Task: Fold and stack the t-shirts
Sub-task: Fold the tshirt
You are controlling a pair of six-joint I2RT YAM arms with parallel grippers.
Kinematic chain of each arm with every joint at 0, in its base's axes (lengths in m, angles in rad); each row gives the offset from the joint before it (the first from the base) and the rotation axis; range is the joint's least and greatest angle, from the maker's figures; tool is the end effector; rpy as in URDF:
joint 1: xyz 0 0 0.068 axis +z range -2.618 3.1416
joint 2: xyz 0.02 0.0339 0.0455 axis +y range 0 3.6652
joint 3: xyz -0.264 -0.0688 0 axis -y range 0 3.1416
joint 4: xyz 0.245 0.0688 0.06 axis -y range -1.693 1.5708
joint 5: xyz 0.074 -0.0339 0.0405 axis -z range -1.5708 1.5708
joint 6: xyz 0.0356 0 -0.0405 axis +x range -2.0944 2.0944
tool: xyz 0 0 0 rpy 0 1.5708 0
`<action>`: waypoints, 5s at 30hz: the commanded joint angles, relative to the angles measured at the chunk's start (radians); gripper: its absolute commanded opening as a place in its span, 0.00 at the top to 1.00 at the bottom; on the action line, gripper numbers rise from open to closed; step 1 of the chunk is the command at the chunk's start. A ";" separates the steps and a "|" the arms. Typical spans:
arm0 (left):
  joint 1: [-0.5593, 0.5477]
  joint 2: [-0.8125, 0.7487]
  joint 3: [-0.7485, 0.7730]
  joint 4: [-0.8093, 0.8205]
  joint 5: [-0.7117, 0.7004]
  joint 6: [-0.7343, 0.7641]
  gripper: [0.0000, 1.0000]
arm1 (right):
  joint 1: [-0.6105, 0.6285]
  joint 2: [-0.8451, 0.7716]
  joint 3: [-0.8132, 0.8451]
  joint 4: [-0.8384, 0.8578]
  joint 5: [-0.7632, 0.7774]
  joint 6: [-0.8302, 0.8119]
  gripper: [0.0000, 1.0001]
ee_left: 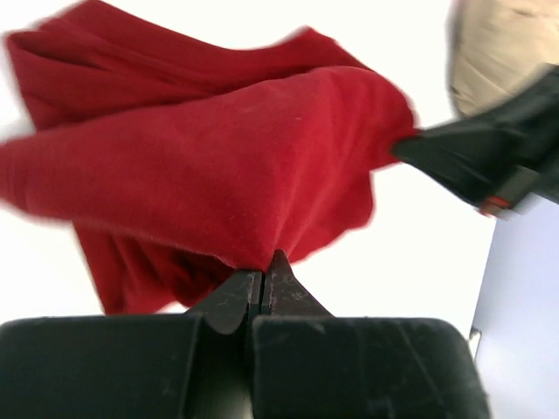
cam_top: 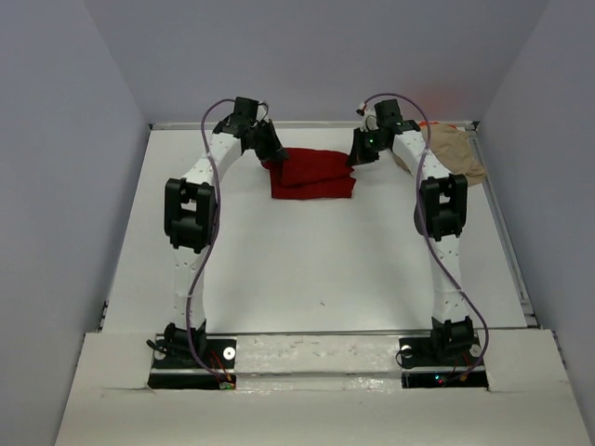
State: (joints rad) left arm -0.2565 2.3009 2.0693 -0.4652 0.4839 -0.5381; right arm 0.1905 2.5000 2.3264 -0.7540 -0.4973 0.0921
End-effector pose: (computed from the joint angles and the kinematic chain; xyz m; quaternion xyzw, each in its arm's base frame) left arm 0.5077 -0.1503 0.2447 -0.0230 0.8852 -0.3592 0.2949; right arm 0.5332 0.1201 0.2040 -0.1229 0.9146 0.2743 0.2704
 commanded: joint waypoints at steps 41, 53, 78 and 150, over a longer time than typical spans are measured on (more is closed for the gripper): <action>-0.188 -0.906 -0.699 -0.116 0.193 0.168 1.00 | 0.673 -1.053 -0.795 -0.160 0.756 0.437 0.16; -0.201 -0.986 -0.719 -0.182 0.242 0.175 1.00 | 0.673 -0.922 -0.747 -0.119 0.801 0.425 0.64; -0.231 -1.015 -0.729 -0.190 0.001 0.007 0.01 | 0.518 -0.782 -0.746 -0.059 0.702 0.386 1.00; -0.038 -0.727 -0.623 0.046 0.117 0.082 0.04 | 0.290 -0.075 0.178 -0.036 -0.196 0.015 1.00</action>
State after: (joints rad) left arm -0.2993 1.5906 1.4624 -0.4664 0.5713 -0.4690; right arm 0.4587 2.5320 2.4226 -0.8585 -0.5907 0.1261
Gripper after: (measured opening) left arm 0.964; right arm 0.010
